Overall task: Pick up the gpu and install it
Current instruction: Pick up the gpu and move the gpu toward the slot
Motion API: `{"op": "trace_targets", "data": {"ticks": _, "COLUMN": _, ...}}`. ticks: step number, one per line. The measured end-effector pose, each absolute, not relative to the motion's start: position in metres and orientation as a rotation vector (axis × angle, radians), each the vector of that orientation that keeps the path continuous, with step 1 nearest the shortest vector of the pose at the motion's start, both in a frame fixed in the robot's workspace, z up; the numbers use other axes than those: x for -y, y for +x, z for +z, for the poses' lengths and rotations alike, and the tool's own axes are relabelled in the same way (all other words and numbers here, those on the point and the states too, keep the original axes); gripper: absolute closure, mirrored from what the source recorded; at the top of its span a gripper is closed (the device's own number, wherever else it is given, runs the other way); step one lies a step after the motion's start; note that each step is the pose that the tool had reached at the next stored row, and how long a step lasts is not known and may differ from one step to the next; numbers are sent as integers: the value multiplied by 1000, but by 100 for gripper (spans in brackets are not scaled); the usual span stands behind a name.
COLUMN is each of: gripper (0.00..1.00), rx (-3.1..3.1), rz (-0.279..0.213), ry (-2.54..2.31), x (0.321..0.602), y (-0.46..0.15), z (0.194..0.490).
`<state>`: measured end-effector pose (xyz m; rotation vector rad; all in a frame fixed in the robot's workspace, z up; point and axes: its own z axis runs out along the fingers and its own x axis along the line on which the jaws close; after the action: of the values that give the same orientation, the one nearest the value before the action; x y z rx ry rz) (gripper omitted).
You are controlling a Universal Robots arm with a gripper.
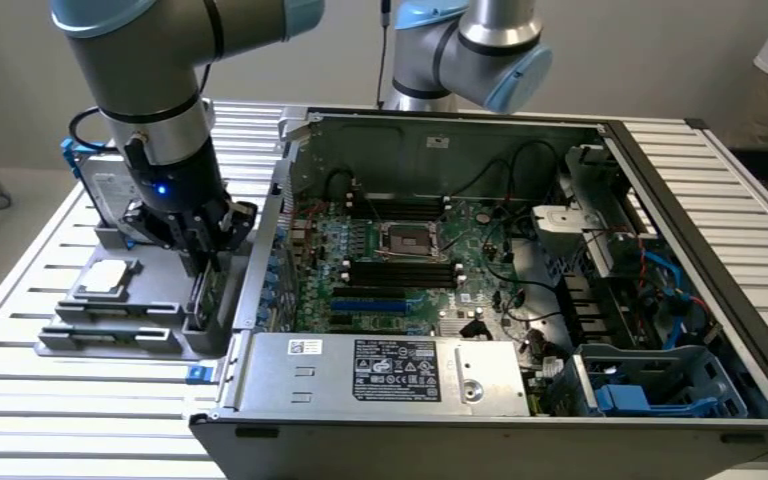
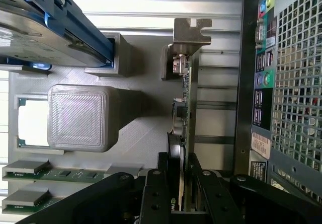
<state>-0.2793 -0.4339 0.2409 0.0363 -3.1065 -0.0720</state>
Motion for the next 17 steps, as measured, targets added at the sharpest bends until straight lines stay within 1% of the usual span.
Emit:
{"op": "trace_targets", "data": {"ticks": 7, "gripper": 74, "rx": 3107, "rz": -72, "ry": 36, "x": 433, "y": -279, "z": 245}}
{"op": "trace_targets", "data": {"ticks": 17, "gripper": 74, "rx": 3106, "rz": -72, "ry": 36, "x": 430, "y": -279, "z": 287}}
